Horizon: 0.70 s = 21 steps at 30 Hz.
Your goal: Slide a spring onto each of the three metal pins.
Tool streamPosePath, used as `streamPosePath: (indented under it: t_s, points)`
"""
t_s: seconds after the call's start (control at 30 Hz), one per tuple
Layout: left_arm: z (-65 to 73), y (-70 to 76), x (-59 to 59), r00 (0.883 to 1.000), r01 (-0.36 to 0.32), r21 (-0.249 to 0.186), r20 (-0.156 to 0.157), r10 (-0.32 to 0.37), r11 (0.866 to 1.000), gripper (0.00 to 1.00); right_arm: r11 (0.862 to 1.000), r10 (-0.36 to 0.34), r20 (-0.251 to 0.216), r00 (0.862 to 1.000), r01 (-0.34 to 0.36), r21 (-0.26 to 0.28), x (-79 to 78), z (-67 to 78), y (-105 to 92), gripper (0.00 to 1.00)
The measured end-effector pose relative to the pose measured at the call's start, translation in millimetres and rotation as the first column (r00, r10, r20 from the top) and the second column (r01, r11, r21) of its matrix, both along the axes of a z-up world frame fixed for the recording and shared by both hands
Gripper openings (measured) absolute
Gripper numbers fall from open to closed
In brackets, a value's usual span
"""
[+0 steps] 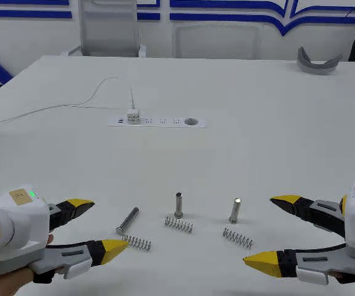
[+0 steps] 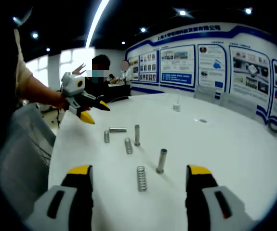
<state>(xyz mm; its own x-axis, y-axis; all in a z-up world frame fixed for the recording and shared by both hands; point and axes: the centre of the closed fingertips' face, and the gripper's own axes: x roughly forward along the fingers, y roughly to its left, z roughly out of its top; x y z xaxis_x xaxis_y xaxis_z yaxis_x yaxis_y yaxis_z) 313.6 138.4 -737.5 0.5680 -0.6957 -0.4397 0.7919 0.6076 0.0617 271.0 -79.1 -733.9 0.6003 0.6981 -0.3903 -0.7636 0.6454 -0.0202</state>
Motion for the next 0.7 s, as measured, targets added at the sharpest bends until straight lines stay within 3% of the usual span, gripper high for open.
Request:
streamPosePath:
  t_s: [0.37,0.7]
  points:
    - [1.4,-7.2,15.6,1.0,0.0,0.031,0.003,0.0,1.0,0.56,1.0,0.001,-0.002,1.0,-0.001,-0.002,-0.8,-0.8,0.1,0.81]
    - [-3.1,-14.6,31.4,1.0,-0.006,0.071,-0.013,0.007,0.997,0.46,1.0,0.002,-0.006,1.0,-0.002,-0.002,-0.6,-1.8,-0.4,0.81]
